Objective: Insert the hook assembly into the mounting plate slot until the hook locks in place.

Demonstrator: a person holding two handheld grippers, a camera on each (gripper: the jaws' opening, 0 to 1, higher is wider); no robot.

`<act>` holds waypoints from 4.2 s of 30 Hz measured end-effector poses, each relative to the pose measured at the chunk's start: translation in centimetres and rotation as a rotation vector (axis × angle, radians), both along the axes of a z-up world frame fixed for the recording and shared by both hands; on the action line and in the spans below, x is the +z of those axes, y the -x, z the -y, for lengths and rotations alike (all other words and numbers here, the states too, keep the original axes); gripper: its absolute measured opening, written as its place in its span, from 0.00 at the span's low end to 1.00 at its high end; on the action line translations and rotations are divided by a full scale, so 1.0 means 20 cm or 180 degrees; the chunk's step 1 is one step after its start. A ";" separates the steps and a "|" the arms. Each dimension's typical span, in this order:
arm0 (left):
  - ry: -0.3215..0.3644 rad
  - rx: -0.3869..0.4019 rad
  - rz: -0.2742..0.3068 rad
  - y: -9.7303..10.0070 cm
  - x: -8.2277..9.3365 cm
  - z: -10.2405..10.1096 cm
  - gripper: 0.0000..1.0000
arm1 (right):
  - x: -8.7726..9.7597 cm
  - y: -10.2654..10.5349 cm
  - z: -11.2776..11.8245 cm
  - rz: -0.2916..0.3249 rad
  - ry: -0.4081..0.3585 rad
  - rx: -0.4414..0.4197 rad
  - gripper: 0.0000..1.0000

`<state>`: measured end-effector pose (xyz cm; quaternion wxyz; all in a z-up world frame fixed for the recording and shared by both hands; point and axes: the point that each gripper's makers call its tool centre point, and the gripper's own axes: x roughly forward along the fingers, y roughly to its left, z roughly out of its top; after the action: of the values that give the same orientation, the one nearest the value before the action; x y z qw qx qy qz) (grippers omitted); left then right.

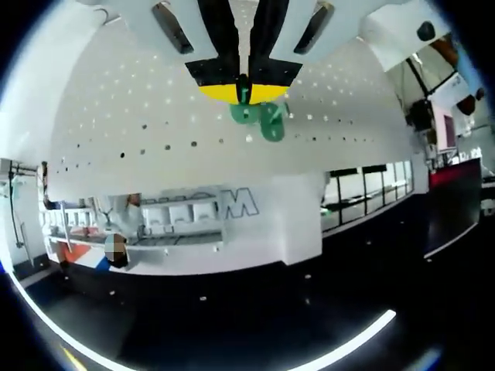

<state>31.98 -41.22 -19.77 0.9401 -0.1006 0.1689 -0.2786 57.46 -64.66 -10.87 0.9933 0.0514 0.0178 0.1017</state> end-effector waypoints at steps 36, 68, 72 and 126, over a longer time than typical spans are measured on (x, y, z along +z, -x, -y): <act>-0.0033 0.0192 -0.0027 -0.07 -0.02 -0.12 0.99 | 0.06 -0.12 0.09 0.0341 0.0097 -0.0314 0.00; -0.0066 0.0086 0.0003 -0.05 -0.01 -0.10 0.98 | 0.07 -0.01 0.05 0.0005 0.0107 -0.0177 0.15; -0.0089 0.0058 -0.0066 -0.02 -0.04 -0.10 0.97 | 0.13 0.03 0.01 0.0040 0.0196 -0.0127 0.16; -0.0333 -0.0267 -0.0358 0.24 -0.17 0.06 0.99 | -0.72 1.43 -0.13 -0.1184 0.0247 0.0629 0.65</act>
<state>27.15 -42.42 -23.18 0.9206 -0.0597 0.2398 -0.3024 28.90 -62.01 -25.29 0.9594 0.0290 0.2097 0.1866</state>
